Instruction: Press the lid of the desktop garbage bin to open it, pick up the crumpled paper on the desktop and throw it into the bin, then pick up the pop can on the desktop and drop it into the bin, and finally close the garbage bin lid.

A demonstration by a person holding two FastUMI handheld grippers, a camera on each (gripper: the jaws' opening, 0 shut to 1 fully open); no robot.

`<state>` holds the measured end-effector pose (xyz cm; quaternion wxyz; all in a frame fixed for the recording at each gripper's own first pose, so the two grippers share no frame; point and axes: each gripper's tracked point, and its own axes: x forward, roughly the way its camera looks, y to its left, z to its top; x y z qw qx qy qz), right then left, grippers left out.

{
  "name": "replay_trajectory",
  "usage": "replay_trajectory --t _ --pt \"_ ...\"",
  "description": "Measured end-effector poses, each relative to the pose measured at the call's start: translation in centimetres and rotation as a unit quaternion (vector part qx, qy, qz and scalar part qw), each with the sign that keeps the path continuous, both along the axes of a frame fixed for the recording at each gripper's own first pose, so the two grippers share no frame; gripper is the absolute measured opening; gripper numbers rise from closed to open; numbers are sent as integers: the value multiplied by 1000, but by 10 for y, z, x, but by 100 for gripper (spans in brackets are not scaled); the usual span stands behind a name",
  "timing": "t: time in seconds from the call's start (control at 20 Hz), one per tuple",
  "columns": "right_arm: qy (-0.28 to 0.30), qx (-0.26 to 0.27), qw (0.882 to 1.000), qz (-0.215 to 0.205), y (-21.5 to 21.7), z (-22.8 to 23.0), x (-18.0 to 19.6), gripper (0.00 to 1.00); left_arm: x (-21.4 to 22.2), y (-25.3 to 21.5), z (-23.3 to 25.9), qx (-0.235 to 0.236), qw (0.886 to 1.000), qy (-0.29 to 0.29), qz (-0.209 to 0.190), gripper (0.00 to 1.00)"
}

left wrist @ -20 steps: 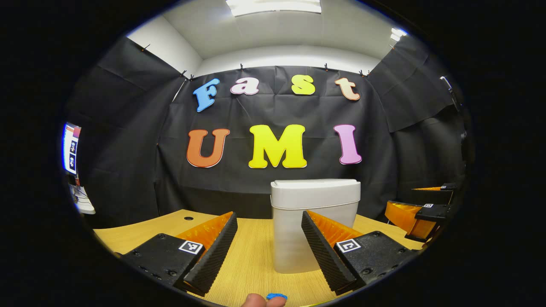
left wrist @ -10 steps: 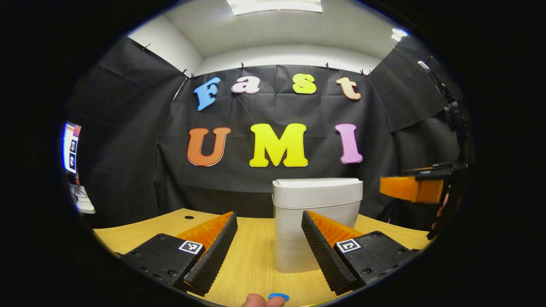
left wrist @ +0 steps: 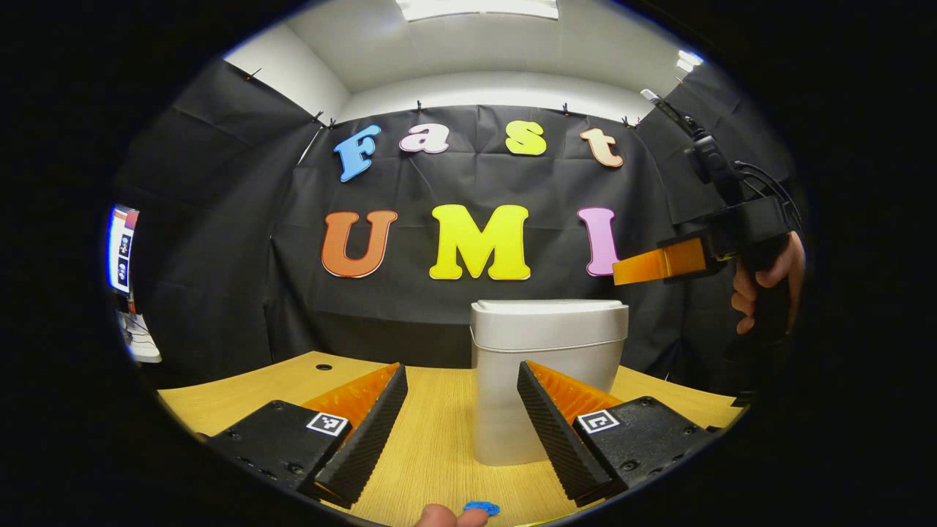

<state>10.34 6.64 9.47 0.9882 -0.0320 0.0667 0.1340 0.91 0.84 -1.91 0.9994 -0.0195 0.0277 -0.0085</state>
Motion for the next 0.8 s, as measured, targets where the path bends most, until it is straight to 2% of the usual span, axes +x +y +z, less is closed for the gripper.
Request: replay_trajectory --t 0.05,0.1,0.15,0.35,0.65,0.8 --pt "10 1 1000 6 5 -5 8 6 0 -1 -2 0 1000 4 -2 97" --pt "20 1 1000 17 12 -8 11 1 1 -1 -3 0 1000 8 -4 97" --pt "25 3 999 22 18 -2 8 1 2 -1 -4 1 1000 9 -4 97" --pt "25 7 999 31 25 -3 35 0 4 2 -6 0 1000 12 -6 98" --pt "104 48 993 37 26 -22 60 0 5 8 -11 -7 1000 20 -2 98" --pt "129 47 989 48 28 -28 60 0 5 8 -15 -6 1000 26 -1 98"
